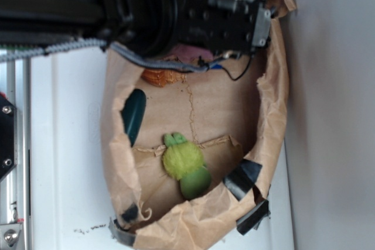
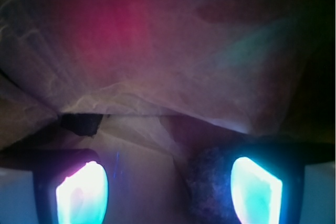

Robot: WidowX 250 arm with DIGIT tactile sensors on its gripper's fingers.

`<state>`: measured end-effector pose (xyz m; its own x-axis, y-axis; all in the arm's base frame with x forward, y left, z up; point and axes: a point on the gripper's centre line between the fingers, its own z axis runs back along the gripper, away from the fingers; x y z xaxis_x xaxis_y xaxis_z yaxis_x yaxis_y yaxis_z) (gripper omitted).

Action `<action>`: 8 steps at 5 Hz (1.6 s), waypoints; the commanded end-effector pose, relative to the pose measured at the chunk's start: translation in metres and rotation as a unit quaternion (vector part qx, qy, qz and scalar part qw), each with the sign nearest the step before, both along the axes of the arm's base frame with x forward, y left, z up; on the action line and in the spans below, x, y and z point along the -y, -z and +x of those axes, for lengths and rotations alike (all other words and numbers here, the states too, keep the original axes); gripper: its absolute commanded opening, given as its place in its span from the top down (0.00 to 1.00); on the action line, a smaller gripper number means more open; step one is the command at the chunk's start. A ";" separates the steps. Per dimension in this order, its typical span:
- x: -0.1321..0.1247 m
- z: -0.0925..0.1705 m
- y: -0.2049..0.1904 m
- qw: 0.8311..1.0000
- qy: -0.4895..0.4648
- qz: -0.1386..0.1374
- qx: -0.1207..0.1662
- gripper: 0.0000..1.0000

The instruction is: Grab the rock.

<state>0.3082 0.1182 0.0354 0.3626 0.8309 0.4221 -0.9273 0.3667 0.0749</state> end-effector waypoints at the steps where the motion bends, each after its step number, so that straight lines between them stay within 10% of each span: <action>1: -0.002 -0.019 -0.022 0.999 0.018 -0.024 0.037 0.00; 4: -0.006 -0.048 -0.041 0.997 -0.015 -0.058 0.043 0.00; 8: -0.015 -0.048 -0.002 0.999 -0.029 -0.023 0.009 0.00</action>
